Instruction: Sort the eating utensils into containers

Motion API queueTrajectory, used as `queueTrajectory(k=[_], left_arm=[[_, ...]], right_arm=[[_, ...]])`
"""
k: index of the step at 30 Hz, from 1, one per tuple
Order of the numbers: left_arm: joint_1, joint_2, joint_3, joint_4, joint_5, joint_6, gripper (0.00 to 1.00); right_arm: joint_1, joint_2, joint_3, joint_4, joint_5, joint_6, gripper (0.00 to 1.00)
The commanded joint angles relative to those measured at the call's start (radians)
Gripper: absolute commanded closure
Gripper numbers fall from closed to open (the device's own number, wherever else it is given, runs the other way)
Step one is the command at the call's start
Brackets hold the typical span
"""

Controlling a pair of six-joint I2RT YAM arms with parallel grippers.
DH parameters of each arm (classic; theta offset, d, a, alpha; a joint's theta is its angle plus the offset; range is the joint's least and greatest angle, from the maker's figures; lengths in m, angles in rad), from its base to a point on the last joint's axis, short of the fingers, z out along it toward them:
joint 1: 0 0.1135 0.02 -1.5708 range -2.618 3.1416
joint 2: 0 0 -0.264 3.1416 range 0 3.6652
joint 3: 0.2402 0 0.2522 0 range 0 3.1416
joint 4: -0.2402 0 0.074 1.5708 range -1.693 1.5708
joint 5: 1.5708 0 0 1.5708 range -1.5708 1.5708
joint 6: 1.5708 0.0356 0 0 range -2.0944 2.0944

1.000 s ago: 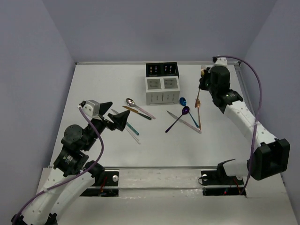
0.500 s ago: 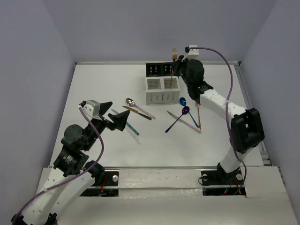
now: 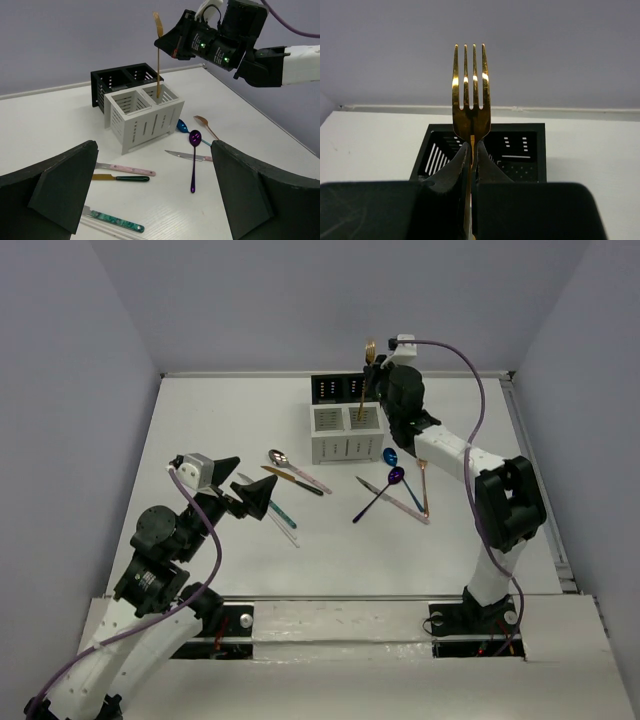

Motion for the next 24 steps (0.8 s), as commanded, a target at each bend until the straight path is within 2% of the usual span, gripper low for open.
queueTrajectory(k=[1,3,4,5,7,8,9,11,12,13,17,20,22,23,24], left_arm=[[-0.004,-0.008,0.000,0.045,0.011,0.008,0.01],[-0.004,-0.008,0.000,0.043,0.011,0.008,0.01],[-0.004,-0.008,0.000,0.045,0.011,0.010,0.01],[-0.004,-0.008,0.000,0.043,0.011,0.008,0.01],[-0.004,-0.006,0.000,0.045,0.013,0.008,0.01],[-0.004,-0.006,0.000,0.043,0.013,0.010,0.01],[-0.004,-0.006,0.000,0.045,0.011,0.010,0.01],[-0.004,-0.006,0.000,0.043,0.013,0.010,0.01],[-0.004,-0.008,0.000,0.042,0.013,0.008,0.01],[-0.004,-0.008,0.000,0.042,0.013,0.008,0.01],[-0.004,-0.011,-0.002,0.043,0.017,0.008,0.01],[-0.004,-0.017,-0.002,0.043,0.020,0.007,0.01],[-0.004,-0.022,-0.002,0.042,0.020,0.008,0.01],[-0.004,-0.023,-0.002,0.040,0.017,0.007,0.01],[-0.004,-0.026,-0.002,0.042,0.016,0.008,0.01]], right_arm=[[0.011,0.015,-0.045,0.074,0.026,0.020,1.00],[0.011,0.010,-0.065,0.072,0.026,0.032,0.97],[0.011,0.004,-0.067,0.069,0.028,0.035,0.90],[0.020,-0.002,-0.067,0.054,0.022,0.040,0.70],[0.020,-0.013,-0.047,0.016,0.050,0.046,0.53],[0.020,-0.028,-0.044,-0.009,0.057,0.058,0.36],[0.020,-0.040,-0.048,-0.012,0.058,0.060,0.29],[0.020,-0.065,-0.042,-0.041,0.057,0.060,0.23],[0.020,-0.088,-0.035,-0.114,0.061,0.049,0.22],[0.020,-0.103,-0.035,-0.115,0.061,0.049,0.22],[0.020,-0.212,-0.100,-0.233,0.107,0.052,0.31],[0.020,-0.298,-0.218,-0.382,0.168,0.079,0.49],[0.008,-0.341,-0.303,-0.456,0.186,0.101,0.55],[-0.008,-0.347,-0.324,-0.581,0.218,0.160,0.65],[-0.021,-0.353,-0.359,-0.630,0.221,0.193,0.69]])
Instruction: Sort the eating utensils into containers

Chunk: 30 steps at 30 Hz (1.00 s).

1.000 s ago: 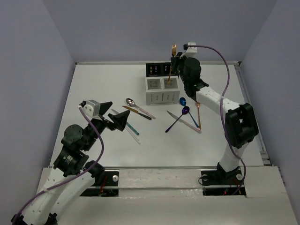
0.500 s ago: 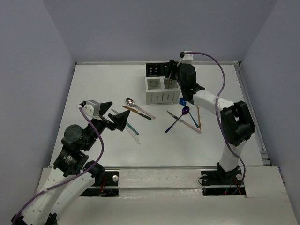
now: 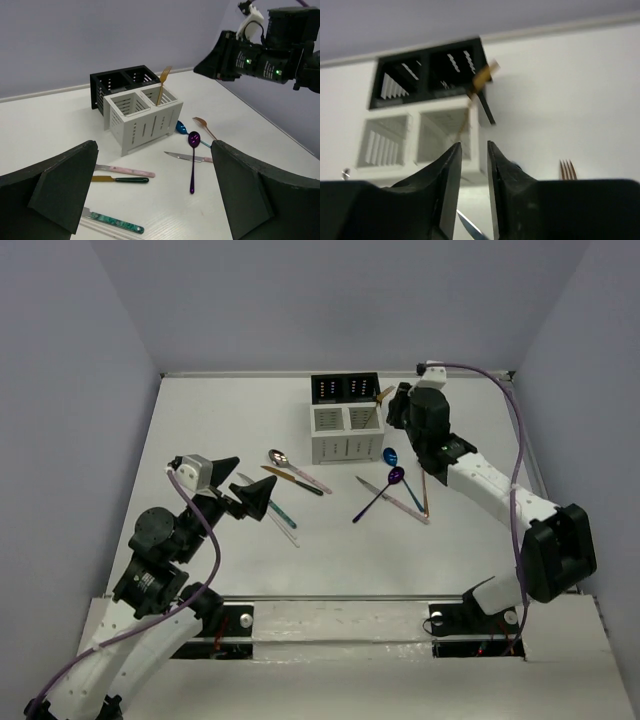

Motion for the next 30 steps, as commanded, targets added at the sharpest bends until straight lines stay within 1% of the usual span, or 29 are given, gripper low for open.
queueTrajectory(k=[1,2,4,5,6,8,12,13,16,20,26,28,30], left_arm=[[-0.004,-0.022,-0.002,0.042,0.010,0.004,0.01],[-0.004,-0.022,-0.002,0.040,0.009,0.004,0.01],[-0.004,-0.025,-0.002,0.040,0.009,0.004,0.01],[-0.014,-0.025,-0.002,0.042,0.009,0.004,0.01],[-0.014,-0.026,-0.002,0.040,0.009,0.004,0.01],[-0.014,-0.026,-0.002,0.040,0.009,0.003,0.01],[-0.014,-0.026,-0.002,0.042,0.007,0.004,0.01],[-0.014,-0.026,-0.002,0.039,0.006,0.004,0.01],[-0.014,-0.031,-0.002,0.037,0.004,0.004,0.01],[-0.014,-0.025,-0.002,0.039,0.004,0.004,0.01],[-0.014,-0.029,-0.002,0.039,0.003,0.006,0.01],[-0.014,-0.031,-0.002,0.039,0.001,0.006,0.01],[-0.014,-0.032,-0.002,0.039,0.001,0.006,0.01]], right_arm=[[-0.063,-0.024,-0.128,-0.326,0.065,0.130,0.75],[-0.085,-0.033,-0.155,-0.355,0.038,0.156,0.77],[-0.138,-0.041,-0.211,-0.358,-0.037,0.158,0.76],[-0.169,-0.026,-0.234,-0.367,-0.109,0.158,0.72],[-0.210,-0.012,-0.237,-0.389,-0.128,0.148,0.70],[-0.223,0.037,-0.219,-0.427,-0.150,0.121,0.64],[-0.232,0.091,-0.182,-0.447,-0.159,0.083,0.55],[-0.241,0.118,-0.176,-0.447,-0.157,0.080,0.55],[-0.241,0.146,-0.156,-0.452,-0.148,0.071,0.55],[-0.284,0.190,-0.145,-0.433,-0.196,0.060,0.55],[-0.284,0.272,-0.056,-0.458,-0.214,0.043,0.55],[-0.284,0.299,-0.035,-0.473,-0.194,0.039,0.56],[-0.284,0.318,-0.028,-0.476,-0.199,0.035,0.61]])
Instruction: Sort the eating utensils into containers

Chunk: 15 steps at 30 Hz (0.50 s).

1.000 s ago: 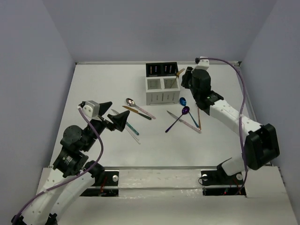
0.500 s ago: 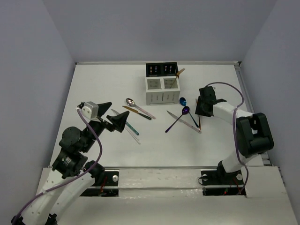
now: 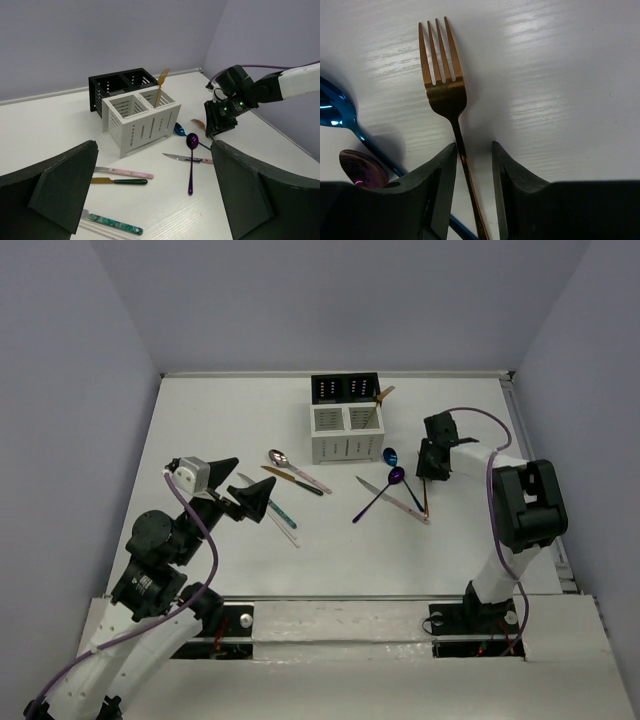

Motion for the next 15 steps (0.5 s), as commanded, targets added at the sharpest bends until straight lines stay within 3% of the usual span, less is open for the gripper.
queueTrajectory(k=[1,7,8,9,15], left_arm=[[-0.006,-0.013,-0.002,0.039,-0.001,0.006,0.01],[-0.006,-0.008,-0.002,0.042,0.005,0.006,0.01],[-0.006,-0.007,-0.002,0.042,0.005,0.006,0.01],[-0.006,-0.007,-0.002,0.042,0.005,0.006,0.01],[-0.006,-0.007,-0.002,0.042,0.007,0.007,0.01]], right_arm=[[0.001,0.032,0.048,-0.016,-0.013,-0.021,0.62],[-0.008,0.084,0.075,-0.019,-0.008,-0.015,0.82],[-0.008,0.090,0.083,-0.024,-0.008,-0.018,0.93],[-0.008,0.094,0.089,-0.025,-0.010,-0.019,0.97],[-0.008,-0.004,0.078,0.019,0.132,-0.018,1.00]])
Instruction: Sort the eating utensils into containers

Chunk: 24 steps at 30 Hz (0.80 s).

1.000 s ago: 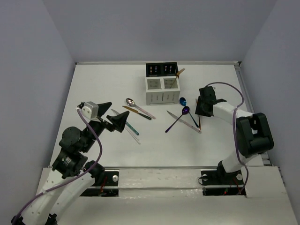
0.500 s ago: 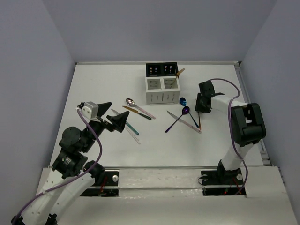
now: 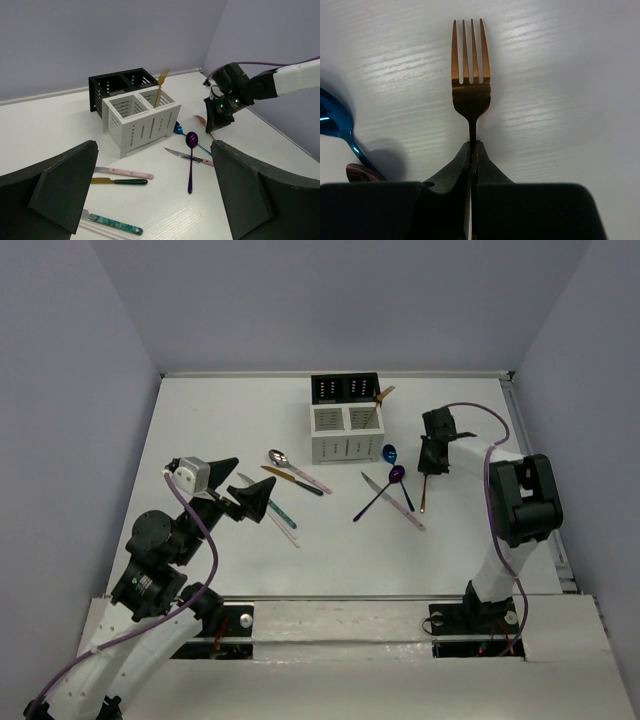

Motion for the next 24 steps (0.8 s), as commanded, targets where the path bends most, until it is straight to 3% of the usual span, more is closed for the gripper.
queueTrajectory(k=[1,7,12,15,24], left_arm=[[-0.006,-0.005,-0.002,0.042,0.005,0.007,0.01],[-0.006,0.005,-0.002,0.045,0.007,0.007,0.01],[-0.006,0.015,-0.002,0.046,0.004,0.009,0.01],[-0.006,0.016,0.000,0.046,0.003,0.007,0.01],[-0.006,0.004,-0.003,0.045,-0.007,0.012,0.01]], right_arm=[[-0.006,-0.094,0.000,0.061,0.154,-0.015,1.00],[0.017,-0.438,-0.091,0.299,0.137,-0.087,1.00],[0.204,-0.561,-0.099,0.535,0.123,-0.114,1.00],[0.294,-0.534,-0.057,0.705,0.140,-0.165,1.00],[0.360,-0.220,0.105,1.055,0.135,-0.268,1.00]])
